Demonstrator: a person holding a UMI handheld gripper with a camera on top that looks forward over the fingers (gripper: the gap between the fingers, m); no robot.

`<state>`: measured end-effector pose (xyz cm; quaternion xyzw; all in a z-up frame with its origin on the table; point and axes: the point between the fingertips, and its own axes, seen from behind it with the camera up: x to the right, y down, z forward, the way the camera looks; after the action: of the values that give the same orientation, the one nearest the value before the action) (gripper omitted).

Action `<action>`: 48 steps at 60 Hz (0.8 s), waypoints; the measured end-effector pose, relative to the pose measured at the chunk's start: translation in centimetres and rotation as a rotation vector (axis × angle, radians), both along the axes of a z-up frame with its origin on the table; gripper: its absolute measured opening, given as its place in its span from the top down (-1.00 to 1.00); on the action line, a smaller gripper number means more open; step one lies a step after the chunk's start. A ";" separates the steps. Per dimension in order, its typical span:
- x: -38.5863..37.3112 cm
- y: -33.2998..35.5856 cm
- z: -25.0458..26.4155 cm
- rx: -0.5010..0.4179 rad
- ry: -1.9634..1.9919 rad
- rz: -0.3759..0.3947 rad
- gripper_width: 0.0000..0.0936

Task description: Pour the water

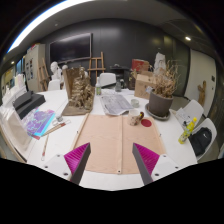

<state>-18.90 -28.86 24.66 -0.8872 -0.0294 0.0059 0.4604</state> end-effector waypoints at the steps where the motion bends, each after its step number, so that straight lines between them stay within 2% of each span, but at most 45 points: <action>1: 0.4 0.0 -0.1 -0.002 -0.003 -0.009 -0.85; 7: 3.6 0.1 -0.9 -0.005 -0.007 -0.070 -0.85; 29: 27.8 -0.3 -6.3 0.024 -0.059 -0.256 -0.84; 48: 46.4 6.4 -11.7 0.139 -0.091 -0.312 -0.83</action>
<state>27.46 -22.47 12.91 -0.8463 0.0877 -0.1079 0.5142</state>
